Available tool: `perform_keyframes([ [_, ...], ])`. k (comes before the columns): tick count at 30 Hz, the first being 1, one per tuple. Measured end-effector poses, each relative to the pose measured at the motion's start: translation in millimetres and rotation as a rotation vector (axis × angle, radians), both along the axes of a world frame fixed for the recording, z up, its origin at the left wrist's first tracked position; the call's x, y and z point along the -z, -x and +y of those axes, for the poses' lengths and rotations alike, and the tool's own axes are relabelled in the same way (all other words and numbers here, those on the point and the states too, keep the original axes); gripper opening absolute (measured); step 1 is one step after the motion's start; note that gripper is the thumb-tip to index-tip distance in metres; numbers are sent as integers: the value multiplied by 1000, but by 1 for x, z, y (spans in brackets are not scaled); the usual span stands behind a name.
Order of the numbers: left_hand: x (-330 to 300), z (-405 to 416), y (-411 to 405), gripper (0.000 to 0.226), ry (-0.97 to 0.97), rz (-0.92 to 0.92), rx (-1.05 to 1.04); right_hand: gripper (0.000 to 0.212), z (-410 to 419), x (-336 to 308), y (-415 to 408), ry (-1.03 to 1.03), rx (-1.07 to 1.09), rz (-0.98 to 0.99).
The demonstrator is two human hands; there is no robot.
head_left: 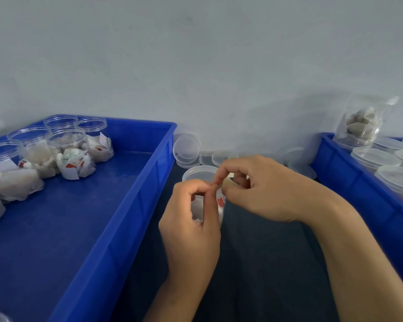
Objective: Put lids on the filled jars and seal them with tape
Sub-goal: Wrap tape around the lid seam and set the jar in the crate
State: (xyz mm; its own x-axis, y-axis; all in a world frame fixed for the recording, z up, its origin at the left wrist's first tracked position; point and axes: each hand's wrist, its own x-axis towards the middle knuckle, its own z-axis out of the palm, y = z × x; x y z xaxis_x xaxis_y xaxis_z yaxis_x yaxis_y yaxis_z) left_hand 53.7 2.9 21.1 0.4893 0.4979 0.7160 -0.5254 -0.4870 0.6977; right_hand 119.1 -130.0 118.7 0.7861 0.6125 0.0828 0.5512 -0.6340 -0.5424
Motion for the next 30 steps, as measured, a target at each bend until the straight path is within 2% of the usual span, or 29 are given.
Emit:
perform_keyframes([
  [5, 0, -1, 0, 19, -30, -15, -25, 13, -3, -5, 2, 41, 37, -48],
  [11, 4, -1, -3, 7, -123, -33, -92, 10, -6, -5, 1, 112, 102, -91],
  [17, 7, 2, -5, 10, -123, 30, -73, 17, -16, -7, -1, 65, 29, 7],
  [21, 8, 1, -4, 20, -138, 68, -59, 16, -16, -4, -6, 80, 38, 11],
  [26, 16, 7, -6, 25, -208, 24, -167, 14, -15, 5, -11, 160, 111, -52],
  [28, 21, 11, -9, 40, -184, 34, -195, 13, -16, 7, -13, 155, 122, -50],
  [30, 27, 14, -13, 61, -136, 83, -101, 12, -15, 8, -14, 153, 128, -39],
])
